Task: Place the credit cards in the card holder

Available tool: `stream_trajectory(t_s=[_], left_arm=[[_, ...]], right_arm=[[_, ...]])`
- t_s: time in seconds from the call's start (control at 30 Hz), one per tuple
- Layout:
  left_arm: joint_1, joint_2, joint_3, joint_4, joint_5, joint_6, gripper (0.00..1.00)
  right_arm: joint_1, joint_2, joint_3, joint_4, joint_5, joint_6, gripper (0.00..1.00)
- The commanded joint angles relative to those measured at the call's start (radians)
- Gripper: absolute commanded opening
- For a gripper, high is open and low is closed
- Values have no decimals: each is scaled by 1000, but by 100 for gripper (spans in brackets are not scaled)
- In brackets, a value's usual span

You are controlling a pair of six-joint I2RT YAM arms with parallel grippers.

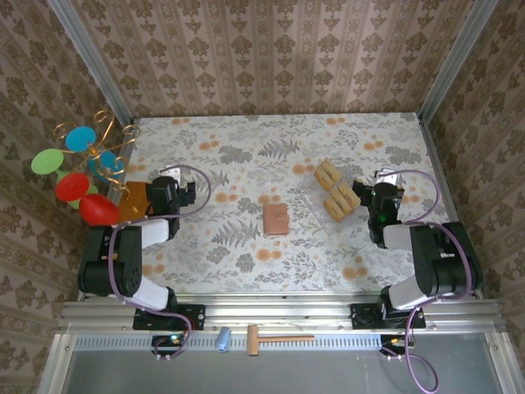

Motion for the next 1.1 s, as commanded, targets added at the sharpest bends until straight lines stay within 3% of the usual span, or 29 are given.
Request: stream_trajectory(t_s=[0.0,0.13,0.37,0.5,0.6,1.07], left_arm=[[60,18,-95,221,106,-19,100],[75,56,-89,242,177,-4,100],[75,59,-90,245,177,-3,100],[70,57,-97,261,162,3,100],[26,62,-134,340,68,28,100],[35,60,-118,305,85,21,100]], right_arm=[[4,9,-12,113,-47,-36,100],[5,19,13,82,-42,-38,100],[13,13,14,72,-18,-41,100],[20,13,14,72,-9,-46,100],[22,12,15,72,-8,-47,100],[15,22,35,40,-20,-41,100]])
